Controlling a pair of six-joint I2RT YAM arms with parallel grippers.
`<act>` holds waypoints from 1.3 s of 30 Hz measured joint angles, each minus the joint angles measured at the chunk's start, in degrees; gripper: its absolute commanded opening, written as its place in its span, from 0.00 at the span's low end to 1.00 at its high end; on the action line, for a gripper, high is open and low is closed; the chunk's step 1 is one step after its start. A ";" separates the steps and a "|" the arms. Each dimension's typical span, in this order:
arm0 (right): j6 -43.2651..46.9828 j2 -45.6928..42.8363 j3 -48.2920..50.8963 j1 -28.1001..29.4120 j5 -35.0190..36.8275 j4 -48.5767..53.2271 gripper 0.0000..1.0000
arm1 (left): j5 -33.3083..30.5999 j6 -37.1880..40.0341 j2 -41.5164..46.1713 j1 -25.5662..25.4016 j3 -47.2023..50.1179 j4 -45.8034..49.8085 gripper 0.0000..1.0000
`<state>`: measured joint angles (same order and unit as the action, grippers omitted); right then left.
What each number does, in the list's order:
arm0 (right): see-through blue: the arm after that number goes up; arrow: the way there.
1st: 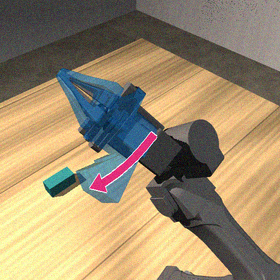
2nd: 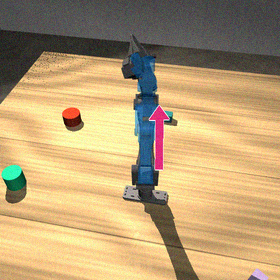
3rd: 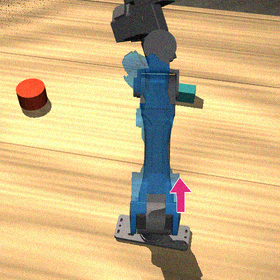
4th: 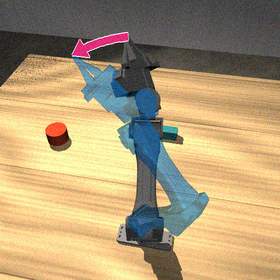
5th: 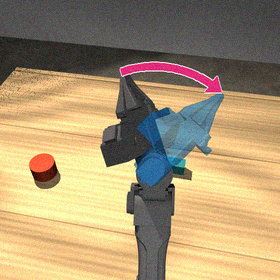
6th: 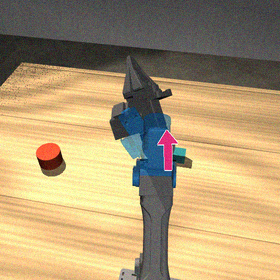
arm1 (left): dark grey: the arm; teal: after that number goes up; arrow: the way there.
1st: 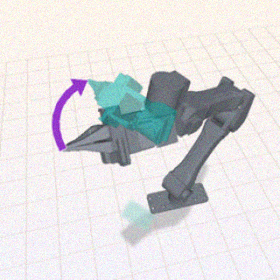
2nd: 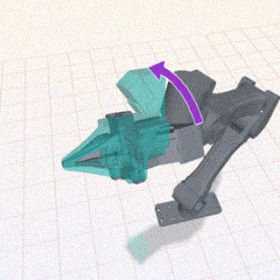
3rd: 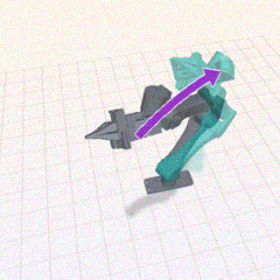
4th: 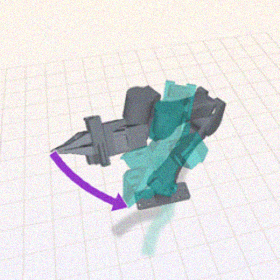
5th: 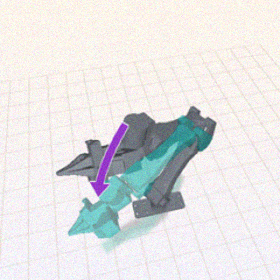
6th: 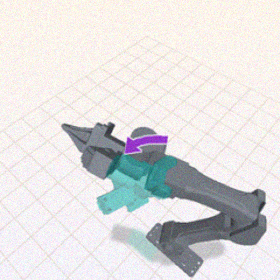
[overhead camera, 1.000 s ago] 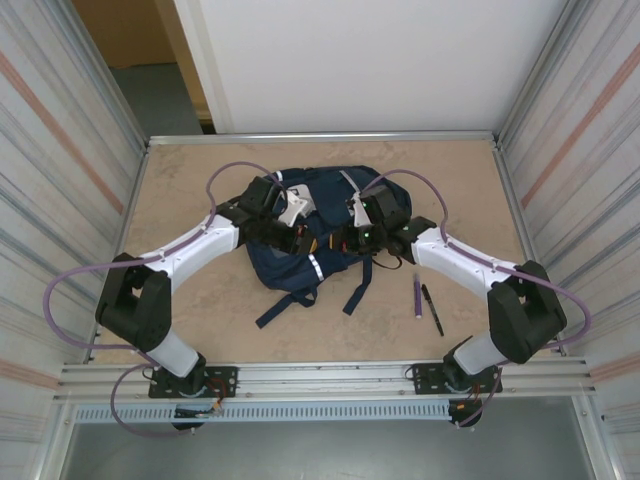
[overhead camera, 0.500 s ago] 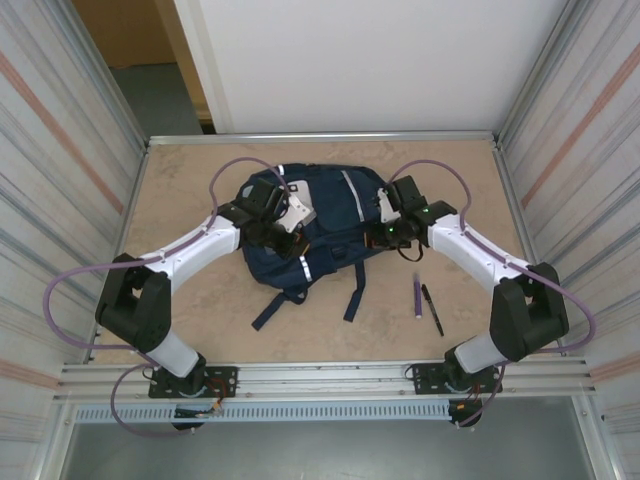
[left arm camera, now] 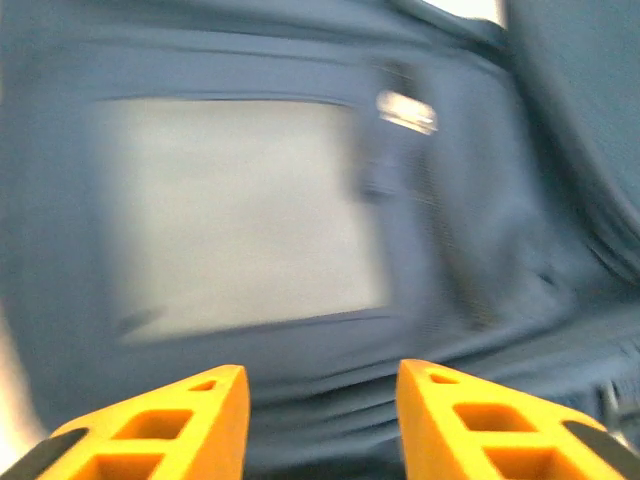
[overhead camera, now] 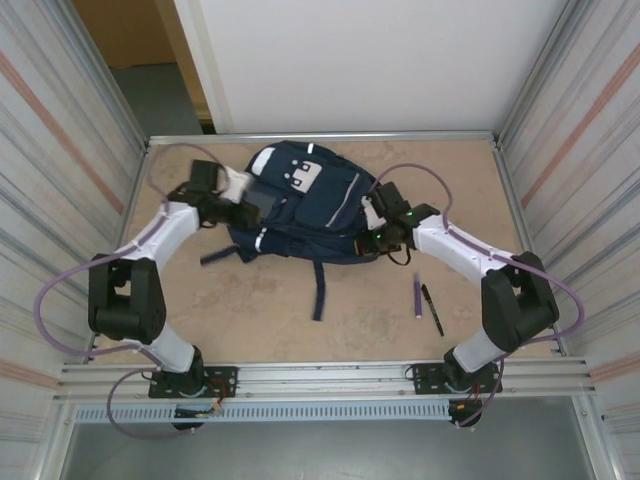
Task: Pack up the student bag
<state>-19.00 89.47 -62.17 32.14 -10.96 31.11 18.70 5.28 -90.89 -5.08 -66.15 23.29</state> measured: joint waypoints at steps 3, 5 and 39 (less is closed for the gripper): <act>-0.57 3.17 -1.60 4.31 -1.90 -1.55 0.00 | -1.38 -7.87 2.43 4.24 1.97 -4.07 0.61; -1.22 5.99 -2.91 7.02 -3.30 -3.26 0.00 | 0.96 -14.56 6.12 3.34 5.31 -5.70 0.66; -5.33 14.73 -7.50 14.25 -6.95 -10.97 0.00 | 5.53 -37.09 8.46 -8.33 19.34 -11.28 0.00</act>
<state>-24.34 104.20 -69.67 46.39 -17.91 20.14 24.23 -31.81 -82.43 -13.41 -46.81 12.01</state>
